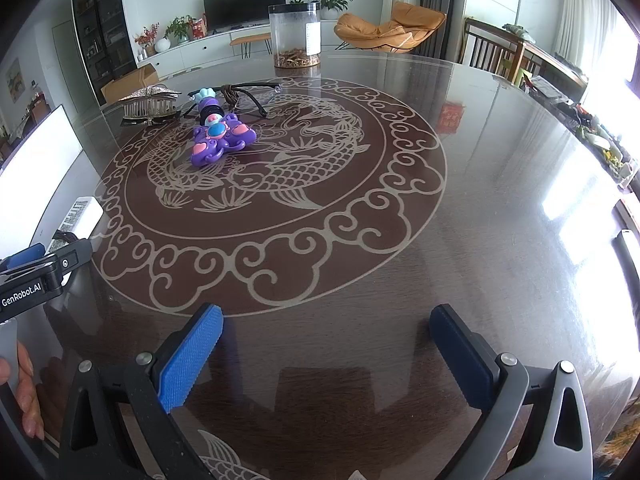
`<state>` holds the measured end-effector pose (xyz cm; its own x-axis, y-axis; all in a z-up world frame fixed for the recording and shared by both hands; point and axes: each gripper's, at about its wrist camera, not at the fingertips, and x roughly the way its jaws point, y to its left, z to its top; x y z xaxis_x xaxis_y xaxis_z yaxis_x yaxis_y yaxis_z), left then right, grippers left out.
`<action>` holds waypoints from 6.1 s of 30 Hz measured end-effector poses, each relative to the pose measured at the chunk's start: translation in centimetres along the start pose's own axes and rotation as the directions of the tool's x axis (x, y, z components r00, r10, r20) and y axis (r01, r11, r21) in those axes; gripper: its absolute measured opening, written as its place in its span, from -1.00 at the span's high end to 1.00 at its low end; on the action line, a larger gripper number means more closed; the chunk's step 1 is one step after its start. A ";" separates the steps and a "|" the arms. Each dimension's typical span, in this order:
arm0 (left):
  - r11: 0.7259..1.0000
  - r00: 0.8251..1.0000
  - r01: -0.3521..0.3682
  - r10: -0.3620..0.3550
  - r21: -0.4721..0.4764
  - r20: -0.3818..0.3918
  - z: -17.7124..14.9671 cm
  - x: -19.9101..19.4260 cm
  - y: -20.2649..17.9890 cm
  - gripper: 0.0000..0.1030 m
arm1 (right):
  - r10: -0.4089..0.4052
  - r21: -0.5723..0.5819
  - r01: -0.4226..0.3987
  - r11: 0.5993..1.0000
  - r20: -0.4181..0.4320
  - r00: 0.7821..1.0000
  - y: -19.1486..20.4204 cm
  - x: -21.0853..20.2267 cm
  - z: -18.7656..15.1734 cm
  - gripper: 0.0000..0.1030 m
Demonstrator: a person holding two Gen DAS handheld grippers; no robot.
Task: Organize objects
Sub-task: 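Hold the white bottle raised in the left tool above the table, then grasp the purple toy with the right tool while the left tool holds the bottle, then carry the bottle with the left tool to the enclosure while the right tool carries the toy, then release the bottle from the left tool into the enclosure while the right tool drops the toy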
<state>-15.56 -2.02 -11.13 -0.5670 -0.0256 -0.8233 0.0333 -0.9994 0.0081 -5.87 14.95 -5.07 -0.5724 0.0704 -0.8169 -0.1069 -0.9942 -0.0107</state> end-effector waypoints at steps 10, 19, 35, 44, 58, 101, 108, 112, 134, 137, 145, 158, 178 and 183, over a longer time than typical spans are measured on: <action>1.000 1.000 0.000 0.000 0.001 0.000 0.1 -0.1 0.4 -1.00 | 0.000 0.000 0.000 1.000 0.000 1.000 0.0 0.0 0.0 -1.00; 1.000 1.000 0.001 -0.001 0.000 0.000 0.1 -0.1 0.4 -1.00 | 0.000 0.000 0.000 1.000 0.000 1.000 0.0 0.0 0.0 -1.00; 1.000 1.000 0.001 -0.001 0.000 0.000 0.1 0.0 0.5 -1.00 | 0.001 0.000 -0.001 1.000 0.000 1.000 0.0 0.0 0.0 -1.00; 1.000 1.000 0.001 -0.001 0.000 0.000 0.1 0.0 0.5 -1.00 | 0.001 -0.001 -0.001 1.000 0.000 1.000 0.0 0.0 0.0 -1.00; 1.000 1.000 0.001 -0.001 0.000 0.000 0.0 0.0 0.5 -1.00 | 0.001 -0.001 -0.001 1.000 0.000 1.000 0.0 0.1 0.0 -1.00; 0.999 1.000 0.022 -0.022 0.025 0.002 -0.4 -0.8 0.2 -1.00 | 0.205 -0.081 -0.209 0.975 -0.057 0.977 4.9 3.8 10.9 -0.99; 0.999 1.000 0.022 -0.022 0.025 0.002 -0.4 -0.7 0.2 -1.00 | 0.192 -0.122 -0.208 0.970 -0.130 0.973 8.5 9.3 15.5 -0.53; 0.999 1.000 0.024 -0.024 0.025 0.003 -0.3 -0.6 0.2 -1.00 | 0.176 -0.150 -0.191 0.970 -0.105 0.979 8.9 8.8 14.9 0.12; 0.994 0.994 0.075 -0.069 0.076 -0.085 0.7 0.0 0.5 -1.00 | 0.216 0.178 -0.230 0.957 0.095 0.972 -3.1 -1.4 0.1 -0.54; 0.995 0.993 0.061 -0.053 0.083 -0.103 1.1 0.3 0.1 -1.00 | 0.226 0.180 -0.240 0.954 0.095 0.970 -3.0 -1.4 0.1 -0.60; 0.993 0.998 0.066 -0.068 0.097 0.015 -0.5 -1.8 -1.3 -0.02 | 0.248 0.083 -0.237 0.968 -0.163 0.955 -1.7 1.1 4.5 -0.65; 0.982 0.934 0.169 -0.189 0.089 0.303 -2.9 -14.1 2.8 -0.02 | 0.351 -0.024 -0.351 0.936 -0.010 0.936 0.6 -6.7 0.6 0.63; 0.945 0.967 -0.209 0.237 -0.253 0.088 -5.4 -19.8 28.1 -0.05 | 0.797 -0.231 -0.830 0.508 -0.240 0.554 29.2 -17.8 4.1 0.60; 0.901 0.955 -0.295 0.289 -0.318 -0.069 -6.8 -16.6 30.9 -0.13 | 0.733 -0.196 -0.808 0.556 -0.343 0.588 33.3 -13.4 1.9 -0.12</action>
<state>0.45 -32.28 -1.07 -0.4748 -0.3113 -0.8232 0.4589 -0.8857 0.0703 -3.33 -18.98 6.60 -0.1358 -0.7150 -0.6859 0.5627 -0.6254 0.5406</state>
